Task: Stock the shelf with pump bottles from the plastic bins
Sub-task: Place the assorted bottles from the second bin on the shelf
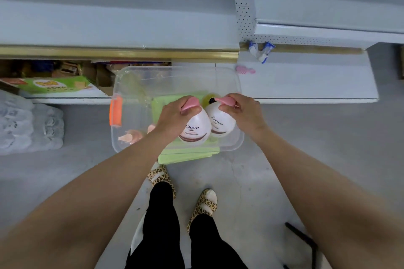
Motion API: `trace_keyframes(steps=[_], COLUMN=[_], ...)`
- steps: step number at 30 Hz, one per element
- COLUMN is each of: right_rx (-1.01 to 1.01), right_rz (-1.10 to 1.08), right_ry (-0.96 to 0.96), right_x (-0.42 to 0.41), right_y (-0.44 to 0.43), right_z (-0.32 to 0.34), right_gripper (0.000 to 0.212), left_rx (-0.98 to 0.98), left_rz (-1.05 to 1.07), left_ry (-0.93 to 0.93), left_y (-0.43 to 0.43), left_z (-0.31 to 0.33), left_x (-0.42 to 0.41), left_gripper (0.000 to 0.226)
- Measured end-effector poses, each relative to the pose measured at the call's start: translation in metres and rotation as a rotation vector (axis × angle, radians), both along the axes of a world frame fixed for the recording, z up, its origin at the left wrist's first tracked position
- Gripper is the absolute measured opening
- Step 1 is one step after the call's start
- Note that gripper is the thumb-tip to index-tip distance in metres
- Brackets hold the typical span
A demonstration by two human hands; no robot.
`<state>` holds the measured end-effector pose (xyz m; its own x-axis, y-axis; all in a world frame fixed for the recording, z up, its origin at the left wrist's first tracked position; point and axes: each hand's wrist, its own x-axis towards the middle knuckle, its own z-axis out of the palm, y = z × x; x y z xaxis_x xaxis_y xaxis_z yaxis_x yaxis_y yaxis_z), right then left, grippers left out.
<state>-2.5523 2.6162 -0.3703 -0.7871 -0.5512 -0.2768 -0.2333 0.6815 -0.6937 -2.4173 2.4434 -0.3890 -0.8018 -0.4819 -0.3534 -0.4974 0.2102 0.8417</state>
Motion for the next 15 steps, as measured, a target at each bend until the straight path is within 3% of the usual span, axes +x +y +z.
trace_keyframes(steps=[11,15], right_rx=[-0.259,-0.293], right_rz=[0.147,0.229], right_ry=[0.166,0.272], right_x=[-0.045,-0.063], right_y=[-0.023,-0.042], right_z=[0.181,0.257], right_gripper=[0.012,0.011], left_rx=[0.097,0.136], left_rz=[0.189,0.273], left_ry=[0.323,0.46], left_y=[0.0,-0.017], left_z=[0.16,0.226], left_x=[-0.017,-0.021], left_gripper=[0.029,0.012])
